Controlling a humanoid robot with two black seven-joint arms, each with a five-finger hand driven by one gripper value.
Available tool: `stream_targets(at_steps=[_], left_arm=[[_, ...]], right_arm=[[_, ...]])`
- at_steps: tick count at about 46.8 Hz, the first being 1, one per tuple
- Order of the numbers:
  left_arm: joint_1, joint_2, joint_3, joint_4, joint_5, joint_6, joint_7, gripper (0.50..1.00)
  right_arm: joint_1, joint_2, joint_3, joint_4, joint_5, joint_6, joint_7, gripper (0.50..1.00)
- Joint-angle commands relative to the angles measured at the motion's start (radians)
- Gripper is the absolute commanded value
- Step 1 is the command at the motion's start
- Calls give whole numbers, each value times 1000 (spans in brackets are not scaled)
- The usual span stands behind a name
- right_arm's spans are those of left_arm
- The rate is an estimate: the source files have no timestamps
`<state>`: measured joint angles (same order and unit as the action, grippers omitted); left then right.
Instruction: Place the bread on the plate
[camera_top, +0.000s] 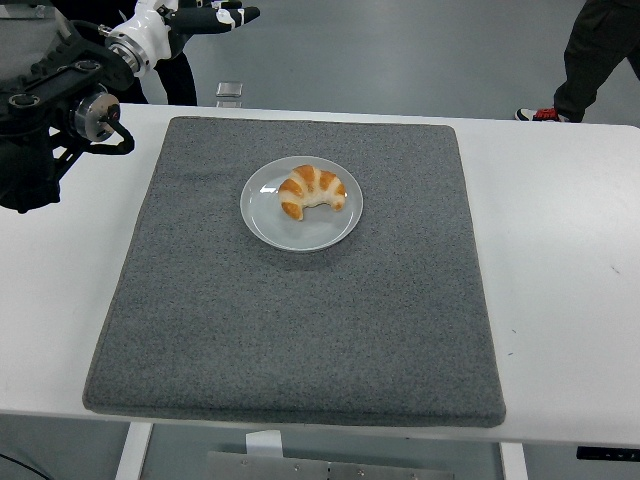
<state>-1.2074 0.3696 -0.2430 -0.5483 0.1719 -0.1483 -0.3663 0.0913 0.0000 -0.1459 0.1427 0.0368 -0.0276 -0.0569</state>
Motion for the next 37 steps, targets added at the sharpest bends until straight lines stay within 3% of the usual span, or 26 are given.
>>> stream_targets(at_steps=[1,23,37], left_arm=[[6,0,-4,1,-2,6,0,887],[178,-6,-309,28,-89,-2,1,885],[235,-18,-317,31,-244,-5,3,887]], right_arm=[[1,0,0,0,0,0,0,930],[1,0,2,0,0,0,0,930],[1,0,2,0,0,0,0,930]])
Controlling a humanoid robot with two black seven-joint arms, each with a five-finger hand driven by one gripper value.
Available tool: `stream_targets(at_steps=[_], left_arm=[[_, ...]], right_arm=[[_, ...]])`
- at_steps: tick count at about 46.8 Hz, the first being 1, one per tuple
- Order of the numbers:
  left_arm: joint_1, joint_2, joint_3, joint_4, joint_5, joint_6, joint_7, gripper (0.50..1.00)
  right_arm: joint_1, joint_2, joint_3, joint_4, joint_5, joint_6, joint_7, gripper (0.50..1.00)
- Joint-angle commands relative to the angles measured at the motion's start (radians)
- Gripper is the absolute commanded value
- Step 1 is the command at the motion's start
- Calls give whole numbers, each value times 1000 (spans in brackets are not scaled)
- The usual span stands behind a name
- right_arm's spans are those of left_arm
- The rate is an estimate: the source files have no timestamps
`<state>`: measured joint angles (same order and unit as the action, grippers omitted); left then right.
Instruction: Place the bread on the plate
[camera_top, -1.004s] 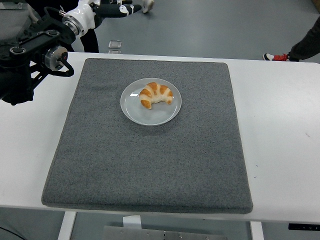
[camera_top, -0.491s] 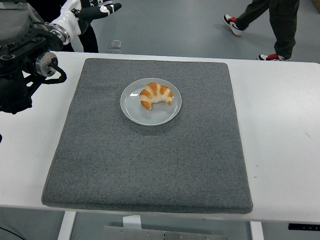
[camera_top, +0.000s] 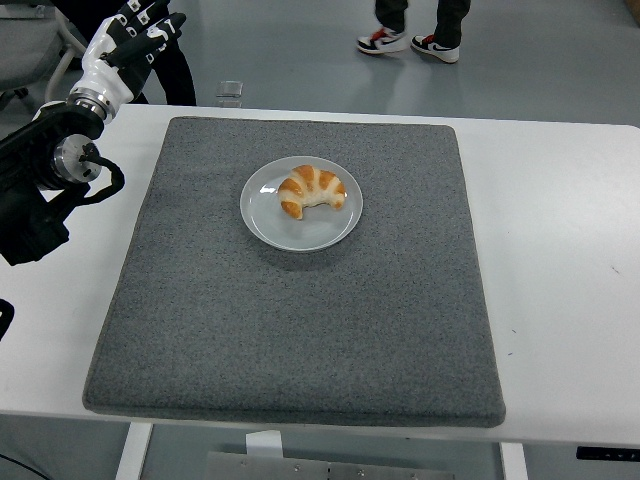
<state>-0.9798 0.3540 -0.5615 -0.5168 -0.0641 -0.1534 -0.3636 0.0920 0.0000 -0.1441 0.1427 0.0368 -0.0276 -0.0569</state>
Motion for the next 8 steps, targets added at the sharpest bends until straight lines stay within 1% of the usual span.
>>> stream_targets(at_steps=[1,8], left_arm=[[9,-4,2,0,-8,1,0,887],[13,-12,3,0,-8,1,0,887]], right_arm=[[0,0,0,0,0,0,0,930],[0,0,-2,0,0,0,0,930]])
